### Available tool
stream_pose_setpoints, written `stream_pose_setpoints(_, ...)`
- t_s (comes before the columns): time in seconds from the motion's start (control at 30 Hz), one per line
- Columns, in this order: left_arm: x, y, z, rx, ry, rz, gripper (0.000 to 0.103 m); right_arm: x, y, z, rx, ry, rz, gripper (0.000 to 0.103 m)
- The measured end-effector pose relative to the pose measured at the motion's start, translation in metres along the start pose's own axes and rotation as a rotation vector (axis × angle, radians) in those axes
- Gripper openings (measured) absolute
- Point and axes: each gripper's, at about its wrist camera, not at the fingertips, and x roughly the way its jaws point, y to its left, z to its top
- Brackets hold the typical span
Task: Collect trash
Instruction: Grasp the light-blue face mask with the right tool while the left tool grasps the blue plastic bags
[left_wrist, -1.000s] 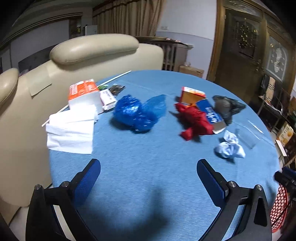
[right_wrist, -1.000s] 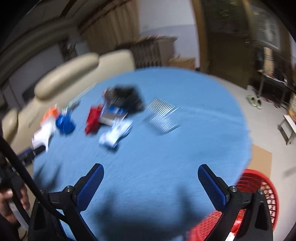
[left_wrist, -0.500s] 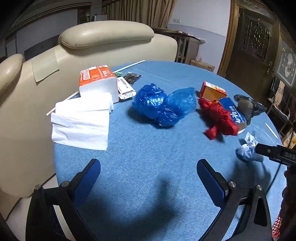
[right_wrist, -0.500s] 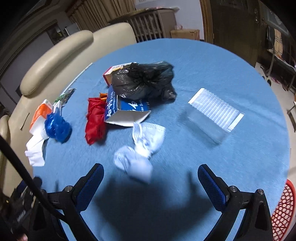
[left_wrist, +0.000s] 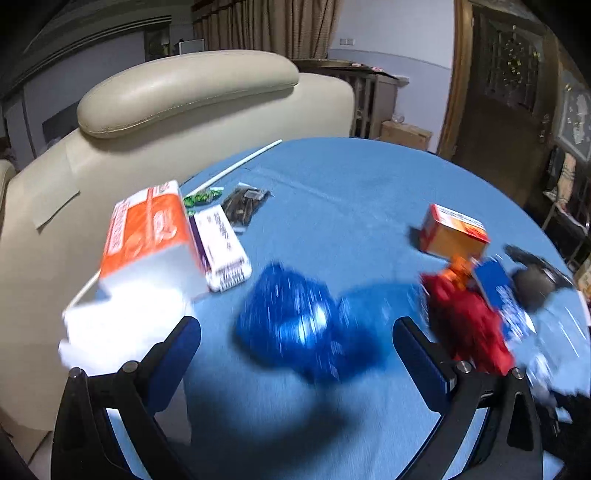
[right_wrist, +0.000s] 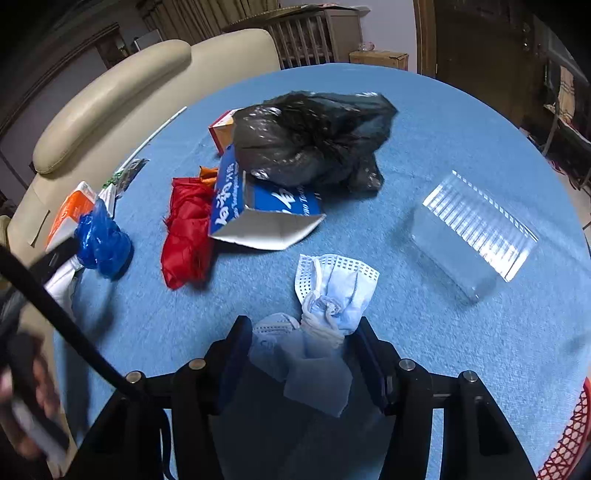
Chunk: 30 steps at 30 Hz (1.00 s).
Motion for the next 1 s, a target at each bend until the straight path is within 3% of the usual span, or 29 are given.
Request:
stream_pose_setpoints(0.1, 0.026, 0.0, 0.01, -0.007, 0.059, 0.013, 0.103, -0.003, -0.004, -0.004, 0.003, -0.004, 0.008, 0.059)
stream_pose_setpoints(0.2, 0.056, -0.002, 0.009, 0.004, 0.191, -0.005, 0.102, -0.004, -0.005, -0.005, 0.005, -0.004, 0.012, 0.059)
stream_pose_setpoints(0.23, 0.062, -0.002, 0.006, -0.008, 0.224, -0.056, 0.094, -0.004, -0.005, -0.005, 0.006, -0.002, 0.015, 0.059)
stream_pose_setpoints(0.27, 0.064, -0.001, 0.003, -0.014, 0.239, -0.087, 0.074, -0.005, -0.006, -0.005, 0.006, -0.001, 0.018, 0.059)
stream_pose_setpoints(0.37, 0.053, -0.003, -0.003, -0.002, 0.22, -0.082, 0.064, -0.006, -0.005, -0.006, 0.006, -0.003, 0.027, 0.057)
stream_pose_setpoints(0.47, 0.027, -0.009, -0.011, 0.027, 0.187, -0.094, 0.061, -0.016, -0.007, -0.01, 0.009, -0.017, 0.04, 0.053)
stream_pose_setpoints(0.53, 0.007, -0.013, -0.019, 0.048, 0.161, -0.091, 0.061, -0.022, -0.008, -0.013, 0.012, -0.024, 0.051, 0.03)
stream_pose_setpoints(0.7, -0.028, -0.021, -0.045, 0.064, 0.152, -0.125, 0.061, -0.026, -0.008, -0.02, 0.004, -0.011, 0.051, 0.031)
stream_pose_setpoints(0.77, -0.034, -0.021, -0.051, 0.07, 0.155, -0.117, 0.062, -0.022, -0.007, -0.024, -0.003, 0.002, 0.04, 0.04)
stream_pose_setpoints(0.8, -0.037, -0.02, -0.056, 0.067, 0.16, -0.115, 0.062, -0.023, -0.008, -0.025, 0.003, -0.005, 0.032, 0.054)
stream_pose_setpoints(0.83, -0.039, -0.019, -0.06, 0.062, 0.167, -0.118, 0.062, -0.023, -0.01, -0.026, 0.009, -0.007, 0.032, 0.09)
stream_pose_setpoints(0.87, -0.041, -0.019, -0.064, 0.059, 0.171, -0.115, 0.062, -0.028, -0.012, -0.028, 0.017, -0.024, 0.057, 0.097)
stream_pose_setpoints(1.0, -0.048, -0.016, -0.076, 0.061, 0.17, -0.113, 0.062, -0.049, -0.024, -0.03, 0.022, -0.091, 0.051, 0.097)
